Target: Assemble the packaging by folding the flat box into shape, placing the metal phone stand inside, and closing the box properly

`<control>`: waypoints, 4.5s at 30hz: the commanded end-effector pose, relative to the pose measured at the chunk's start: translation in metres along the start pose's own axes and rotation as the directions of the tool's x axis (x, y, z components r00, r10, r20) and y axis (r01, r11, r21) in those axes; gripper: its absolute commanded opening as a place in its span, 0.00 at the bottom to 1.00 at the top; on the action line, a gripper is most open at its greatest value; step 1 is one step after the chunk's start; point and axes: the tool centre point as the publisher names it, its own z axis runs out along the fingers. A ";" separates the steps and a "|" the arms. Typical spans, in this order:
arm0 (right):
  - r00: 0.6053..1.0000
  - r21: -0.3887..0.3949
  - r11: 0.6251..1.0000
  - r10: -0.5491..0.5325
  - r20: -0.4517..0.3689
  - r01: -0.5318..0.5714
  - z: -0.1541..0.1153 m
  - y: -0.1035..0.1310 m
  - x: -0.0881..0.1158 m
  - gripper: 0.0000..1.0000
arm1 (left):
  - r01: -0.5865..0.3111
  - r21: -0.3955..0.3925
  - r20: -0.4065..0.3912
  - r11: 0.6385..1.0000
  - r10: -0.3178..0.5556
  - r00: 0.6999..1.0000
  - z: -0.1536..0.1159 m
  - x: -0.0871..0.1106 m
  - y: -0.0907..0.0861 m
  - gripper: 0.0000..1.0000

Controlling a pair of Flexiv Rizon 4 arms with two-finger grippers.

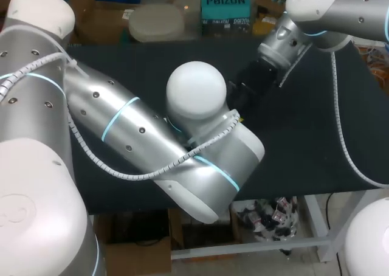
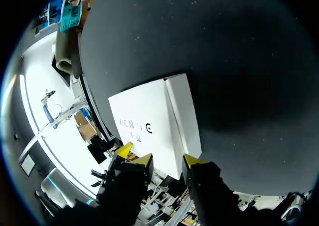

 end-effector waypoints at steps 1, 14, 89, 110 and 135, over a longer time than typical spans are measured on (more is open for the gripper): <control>1.000 -0.046 0.999 -0.008 -0.003 0.008 -0.006 -0.015 0.000 0.34 | 0.000 0.000 0.002 1.000 0.000 1.000 0.002 0.002 -0.001 0.38; 0.998 -0.124 0.991 -0.052 0.034 0.056 -0.001 -0.035 0.009 0.00 | -0.001 -0.002 0.003 1.000 0.001 1.000 0.001 0.003 -0.001 0.38; 0.997 -0.053 0.998 -0.043 0.064 0.046 0.038 -0.019 0.004 0.00 | 0.102 0.341 -0.280 0.934 -0.003 0.960 -0.026 -0.021 0.038 0.00; 0.997 -0.057 0.997 -0.039 0.066 0.043 0.037 -0.019 0.004 0.00 | 0.144 0.362 -0.382 0.921 0.006 0.924 -0.004 -0.013 0.043 0.00; 0.998 -0.033 0.999 -0.011 0.066 0.013 0.050 -0.010 -0.010 0.00 | 0.145 0.355 -0.397 0.924 0.008 0.918 0.010 -0.001 0.042 0.00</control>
